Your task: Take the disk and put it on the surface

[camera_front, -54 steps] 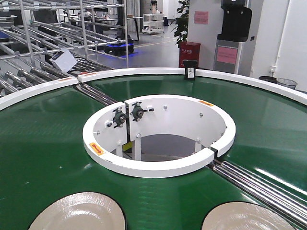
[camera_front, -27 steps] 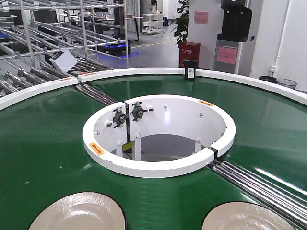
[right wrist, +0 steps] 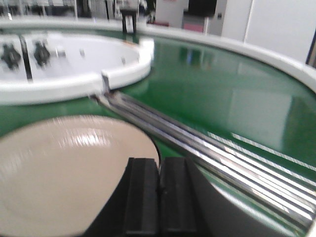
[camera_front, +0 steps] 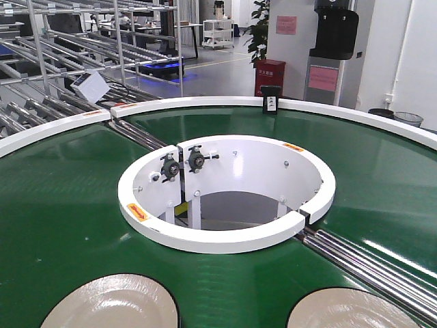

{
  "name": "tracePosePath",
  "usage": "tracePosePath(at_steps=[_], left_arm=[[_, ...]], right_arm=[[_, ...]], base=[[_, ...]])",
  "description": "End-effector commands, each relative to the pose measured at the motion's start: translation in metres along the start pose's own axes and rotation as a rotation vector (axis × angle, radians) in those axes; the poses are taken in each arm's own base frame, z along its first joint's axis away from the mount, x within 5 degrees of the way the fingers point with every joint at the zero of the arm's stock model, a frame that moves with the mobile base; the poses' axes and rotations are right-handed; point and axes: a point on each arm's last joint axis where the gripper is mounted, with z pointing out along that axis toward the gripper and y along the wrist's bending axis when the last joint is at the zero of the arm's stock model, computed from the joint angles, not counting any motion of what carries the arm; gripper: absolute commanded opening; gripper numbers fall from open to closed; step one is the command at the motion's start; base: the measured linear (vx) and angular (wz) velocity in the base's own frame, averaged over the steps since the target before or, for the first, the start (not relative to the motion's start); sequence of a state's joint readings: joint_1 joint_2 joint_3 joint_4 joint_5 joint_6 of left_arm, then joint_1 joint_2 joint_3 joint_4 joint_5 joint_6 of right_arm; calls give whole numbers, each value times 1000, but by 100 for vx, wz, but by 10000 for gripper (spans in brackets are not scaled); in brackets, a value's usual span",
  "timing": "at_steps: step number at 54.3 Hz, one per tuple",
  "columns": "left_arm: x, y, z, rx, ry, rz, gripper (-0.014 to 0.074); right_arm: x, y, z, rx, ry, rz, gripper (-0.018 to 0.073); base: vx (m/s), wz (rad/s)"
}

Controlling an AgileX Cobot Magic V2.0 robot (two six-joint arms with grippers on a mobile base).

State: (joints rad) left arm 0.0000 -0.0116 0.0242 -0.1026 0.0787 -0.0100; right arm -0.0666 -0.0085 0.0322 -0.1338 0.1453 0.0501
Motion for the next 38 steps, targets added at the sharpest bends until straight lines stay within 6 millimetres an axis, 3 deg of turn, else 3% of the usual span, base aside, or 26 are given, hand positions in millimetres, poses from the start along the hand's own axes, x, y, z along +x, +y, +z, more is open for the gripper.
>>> tracePosePath(at_steps=[1, 10, 17, 23, 29, 38], left_arm=[[-15, -1, -3, 6, -129, 2, -7], [-21, -1, -4, 8, -203, -17, -7], [-40, -2, -8, 20, -317, -59, -7], [-72, -6, -18, 33, -417, -51, -7], [-119, -12, -34, 39, -494, -1, -7], [-171, -20, -34, 20, -374, 145, -7]], right_arm=[[-13, 1, -1, -5, -162, 15, -8], [-25, 1, -4, -11, -299, 13, -8], [-40, 1, -10, -21, -437, 39, -8], [-68, -2, -18, -15, -486, 49, -8], [-109, -8, -28, 8, -406, 51, -8], [-157, -14, -23, 24, -277, 55, -8]], base=[[0, 0], [0, 0], [0, 0], [0, 0], [0, 0], [0, 0]])
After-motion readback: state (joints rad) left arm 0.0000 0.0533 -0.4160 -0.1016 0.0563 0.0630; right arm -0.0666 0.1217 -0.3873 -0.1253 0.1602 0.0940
